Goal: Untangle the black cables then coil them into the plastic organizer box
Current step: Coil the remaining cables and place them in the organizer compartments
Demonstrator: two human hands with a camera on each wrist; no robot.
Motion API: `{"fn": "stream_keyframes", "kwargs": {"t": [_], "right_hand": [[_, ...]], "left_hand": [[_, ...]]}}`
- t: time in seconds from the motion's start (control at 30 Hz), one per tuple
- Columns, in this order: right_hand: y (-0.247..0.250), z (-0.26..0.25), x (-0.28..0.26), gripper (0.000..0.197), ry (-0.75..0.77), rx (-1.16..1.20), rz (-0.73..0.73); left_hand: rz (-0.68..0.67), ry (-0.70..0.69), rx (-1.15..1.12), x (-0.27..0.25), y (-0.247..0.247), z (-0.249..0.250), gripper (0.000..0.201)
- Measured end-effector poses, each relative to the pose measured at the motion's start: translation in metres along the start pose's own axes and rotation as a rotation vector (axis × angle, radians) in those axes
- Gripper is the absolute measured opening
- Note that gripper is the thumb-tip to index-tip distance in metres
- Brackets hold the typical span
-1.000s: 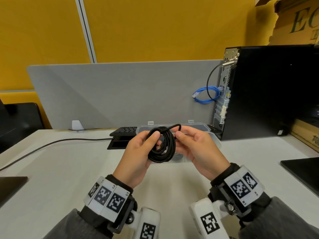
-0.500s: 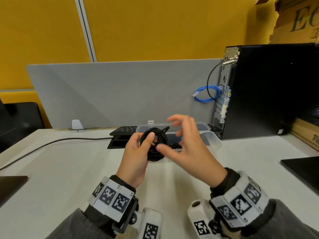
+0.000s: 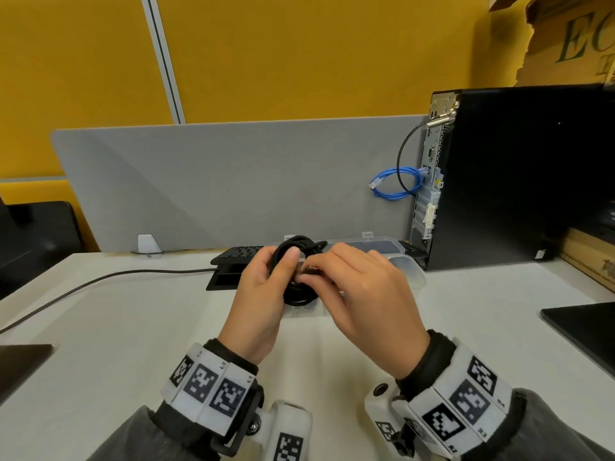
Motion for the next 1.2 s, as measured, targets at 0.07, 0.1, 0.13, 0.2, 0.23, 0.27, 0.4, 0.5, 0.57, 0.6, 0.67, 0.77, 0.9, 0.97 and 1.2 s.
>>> {"fn": "stream_keyframes", "kwargs": {"t": [0.07,0.1,0.13,0.2,0.23,0.27,0.4,0.5,0.57,0.6,0.67,0.77,0.9,0.97,1.2], "right_hand": [[0.008,0.003,0.002,0.015,-0.039,0.229,0.070],[0.009,0.005,0.002,0.015,-0.071,0.310,0.073],[0.007,0.008,0.002,0.016,-0.105,0.346,0.043],[-0.004,0.013,0.001,0.014,-0.168,0.334,-0.092],[-0.010,0.015,-0.001,0.011,-0.200,0.306,-0.169],[-0.016,0.015,-0.003,0.008,-0.224,0.268,-0.243],[-0.028,0.003,-0.008,0.010,-0.214,0.262,-0.438],[-0.029,0.004,-0.010,0.015,-0.306,0.420,-0.546],[-0.031,0.009,-0.012,0.013,-0.465,0.657,-0.599],[-0.034,0.011,-0.014,0.013,-0.550,0.766,-0.617],[-0.038,0.015,-0.017,0.016,-0.624,0.851,-0.598],[-0.038,0.015,-0.013,0.024,-0.499,0.853,-0.522],[-0.035,0.012,-0.010,0.031,-0.439,0.940,-0.507],[-0.032,0.012,-0.007,0.039,-0.382,0.902,-0.456],[-0.013,-0.002,-0.001,0.040,-0.223,0.684,-0.454]], "left_hand": [[0.032,-0.017,-0.012,0.001,0.005,0.005,0.041],[0.064,-0.039,0.003,0.002,0.007,0.007,0.034],[0.101,-0.066,0.020,0.002,0.010,0.010,0.026],[0.167,-0.121,0.050,0.002,0.014,0.012,0.014],[0.182,-0.147,0.075,0.002,0.014,0.014,0.012],[0.187,-0.171,0.104,0.001,0.014,0.015,0.011],[0.170,-0.247,0.191,-0.005,0.007,0.018,0.012],[0.138,-0.250,0.205,-0.008,0.002,0.016,0.019],[0.081,-0.202,0.148,-0.008,-0.003,0.009,0.028],[0.052,-0.164,0.114,-0.009,-0.005,0.005,0.032],[0.005,-0.077,0.030,-0.008,-0.009,-0.001,0.035],[-0.103,0.079,-0.143,-0.007,-0.012,-0.006,0.041],[-0.253,0.096,-0.135,-0.008,-0.014,0.004,0.039],[-0.180,0.043,-0.115,-0.007,-0.010,0.009,0.031],[0.007,-0.088,-0.078,-0.008,-0.005,0.016,0.027]]}}
Point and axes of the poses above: each hand's wrist, its own x-axis towards the middle knuckle, its own y-axis out of the back of the hand, z = x × y, the point moved 7 cm from there along x, towards the middle knuckle
